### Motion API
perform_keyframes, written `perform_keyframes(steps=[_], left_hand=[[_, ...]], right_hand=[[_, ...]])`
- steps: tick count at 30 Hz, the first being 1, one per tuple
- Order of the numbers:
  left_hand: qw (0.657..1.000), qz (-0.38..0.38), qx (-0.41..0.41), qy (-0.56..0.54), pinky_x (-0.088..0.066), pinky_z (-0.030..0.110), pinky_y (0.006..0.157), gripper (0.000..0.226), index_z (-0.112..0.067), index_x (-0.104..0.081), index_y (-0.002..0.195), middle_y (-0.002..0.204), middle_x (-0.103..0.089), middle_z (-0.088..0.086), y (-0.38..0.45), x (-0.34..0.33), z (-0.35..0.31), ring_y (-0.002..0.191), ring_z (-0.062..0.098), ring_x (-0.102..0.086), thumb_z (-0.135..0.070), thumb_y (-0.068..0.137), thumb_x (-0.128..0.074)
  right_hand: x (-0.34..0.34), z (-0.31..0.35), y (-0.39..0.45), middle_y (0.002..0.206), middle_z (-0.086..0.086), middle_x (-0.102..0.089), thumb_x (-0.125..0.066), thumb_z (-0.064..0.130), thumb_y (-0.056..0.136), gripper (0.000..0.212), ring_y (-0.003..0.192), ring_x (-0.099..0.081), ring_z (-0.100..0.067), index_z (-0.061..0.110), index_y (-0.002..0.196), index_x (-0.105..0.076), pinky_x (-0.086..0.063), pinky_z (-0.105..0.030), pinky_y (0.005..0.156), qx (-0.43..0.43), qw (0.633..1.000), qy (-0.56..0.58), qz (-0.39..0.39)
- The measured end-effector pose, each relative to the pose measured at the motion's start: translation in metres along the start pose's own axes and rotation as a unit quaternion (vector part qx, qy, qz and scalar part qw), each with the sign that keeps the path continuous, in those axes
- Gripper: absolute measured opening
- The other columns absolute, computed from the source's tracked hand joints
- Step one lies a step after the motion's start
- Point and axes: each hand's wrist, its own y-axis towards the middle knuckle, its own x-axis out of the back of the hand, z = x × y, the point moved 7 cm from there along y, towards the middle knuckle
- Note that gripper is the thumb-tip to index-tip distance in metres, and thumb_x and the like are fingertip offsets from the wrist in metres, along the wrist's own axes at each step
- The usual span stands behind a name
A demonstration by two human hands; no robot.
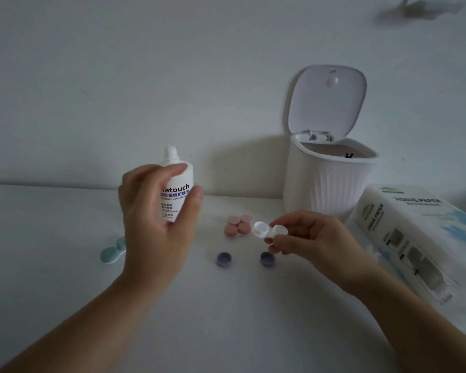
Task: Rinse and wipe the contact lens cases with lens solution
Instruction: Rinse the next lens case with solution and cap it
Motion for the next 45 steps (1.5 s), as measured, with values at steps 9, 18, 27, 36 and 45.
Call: perform_keyframes(steps=[9, 18, 27, 36, 45], left_hand=[[0.961, 0.035, 0.273, -0.033, -0.04, 0.022, 0.093, 0.07, -0.029, -0.044, 0.141, 0.135, -0.052, -0.013, -0.002, -0.006, 0.06, 0.124, 0.011, -0.053, -0.033, 0.08, -0.077], [0.932, 0.143, 0.334, 0.002, -0.059, 0.043, 0.081, 0.065, -0.042, -0.049, 0.122, 0.097, -0.072, -0.018, -0.005, -0.014, 0.069, 0.088, 0.009, -0.07, -0.044, 0.062, -0.073], [0.935, 0.183, 0.303, 0.004, -0.059, 0.049, 0.084, 0.081, -0.043, -0.041, 0.135, 0.108, -0.072, -0.018, -0.007, -0.019, 0.072, 0.093, 0.004, -0.07, -0.045, 0.064, -0.08], [0.961, 0.215, 0.17, -0.034, -0.052, 0.011, 0.082, 0.071, -0.051, -0.053, 0.119, 0.113, -0.068, -0.031, -0.003, -0.021, 0.069, 0.103, -0.005, -0.067, -0.024, 0.067, -0.093], [0.961, 0.277, 0.003, 0.013, -0.036, -0.001, 0.088, 0.071, -0.035, -0.058, 0.126, 0.121, -0.065, -0.026, 0.001, -0.02, 0.049, 0.114, -0.009, -0.057, -0.019, 0.066, -0.092]], right_hand=[[-0.001, -0.002, -0.002, 0.083, -0.007, -0.079, -0.079, 0.016, 0.082, 0.012, 0.071, -0.075, -0.018, 0.026, 0.088, -0.077, -0.048, -0.014, 0.056, -0.014, 0.999, -0.034, -0.005], [-0.006, 0.001, -0.005, 0.08, -0.013, -0.078, -0.076, 0.005, 0.084, 0.009, 0.062, -0.072, -0.014, 0.008, 0.093, -0.076, -0.048, -0.011, 0.055, -0.008, 1.0, 0.001, 0.011], [-0.01, 0.0, -0.006, 0.088, -0.009, -0.079, -0.079, 0.02, 0.084, 0.011, 0.077, -0.075, -0.024, 0.027, 0.091, -0.074, -0.05, -0.021, 0.063, -0.016, 0.999, -0.012, 0.029], [-0.013, 0.007, -0.008, 0.088, -0.011, -0.079, -0.08, 0.036, 0.068, 0.024, 0.081, -0.076, -0.023, 0.025, 0.089, -0.075, -0.051, -0.015, 0.063, -0.003, 1.0, 0.018, 0.025], [-0.022, 0.016, -0.014, 0.089, -0.016, -0.078, -0.082, 0.029, 0.063, 0.03, 0.088, -0.075, -0.038, 0.023, 0.091, -0.074, -0.061, -0.038, 0.087, 0.014, 0.998, 0.042, 0.038]])
